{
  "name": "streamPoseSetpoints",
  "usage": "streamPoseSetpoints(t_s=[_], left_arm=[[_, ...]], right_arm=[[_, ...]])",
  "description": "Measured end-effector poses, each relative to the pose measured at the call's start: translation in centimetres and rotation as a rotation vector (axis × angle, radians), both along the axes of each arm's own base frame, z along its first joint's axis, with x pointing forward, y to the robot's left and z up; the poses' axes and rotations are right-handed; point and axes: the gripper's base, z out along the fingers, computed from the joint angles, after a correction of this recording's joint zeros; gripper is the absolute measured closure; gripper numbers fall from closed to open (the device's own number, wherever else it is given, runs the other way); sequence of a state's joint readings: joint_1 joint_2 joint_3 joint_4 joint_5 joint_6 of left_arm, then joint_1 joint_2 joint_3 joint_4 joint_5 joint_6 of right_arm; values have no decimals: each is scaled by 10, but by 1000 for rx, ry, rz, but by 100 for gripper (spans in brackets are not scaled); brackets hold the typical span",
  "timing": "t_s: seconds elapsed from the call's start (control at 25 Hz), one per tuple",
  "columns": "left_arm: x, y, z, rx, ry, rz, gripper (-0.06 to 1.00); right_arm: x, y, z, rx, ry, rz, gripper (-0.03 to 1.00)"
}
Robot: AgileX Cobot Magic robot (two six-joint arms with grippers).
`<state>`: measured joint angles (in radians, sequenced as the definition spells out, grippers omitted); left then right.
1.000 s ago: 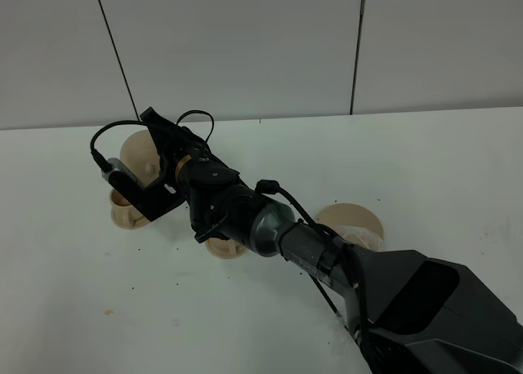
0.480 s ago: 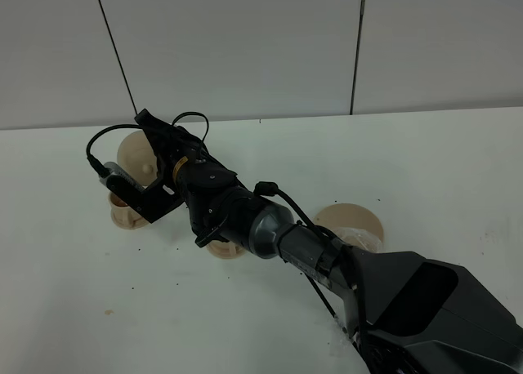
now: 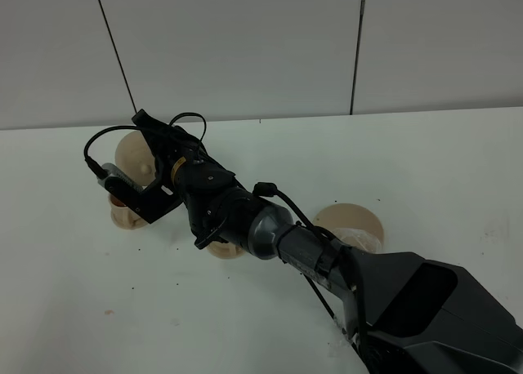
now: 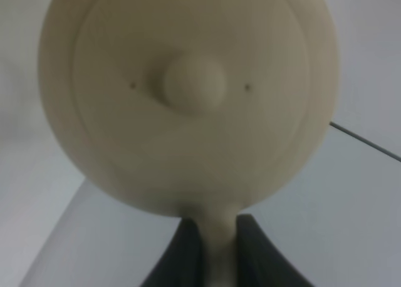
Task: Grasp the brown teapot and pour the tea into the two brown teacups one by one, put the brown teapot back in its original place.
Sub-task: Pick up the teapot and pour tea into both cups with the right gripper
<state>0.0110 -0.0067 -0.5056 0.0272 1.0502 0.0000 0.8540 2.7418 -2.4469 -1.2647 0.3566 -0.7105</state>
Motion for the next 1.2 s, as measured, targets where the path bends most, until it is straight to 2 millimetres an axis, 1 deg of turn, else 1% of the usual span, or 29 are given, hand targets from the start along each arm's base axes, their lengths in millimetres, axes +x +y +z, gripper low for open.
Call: streamPoseSetpoints(t_s=[0.92,1.2], left_arm=[[0,0,0,0,0,0,70],[0,0,0,0,0,0,70]], right_arm=[[0,0,4,-43,-62,19,87],[-3,5,6,-70,-97,46,87]])
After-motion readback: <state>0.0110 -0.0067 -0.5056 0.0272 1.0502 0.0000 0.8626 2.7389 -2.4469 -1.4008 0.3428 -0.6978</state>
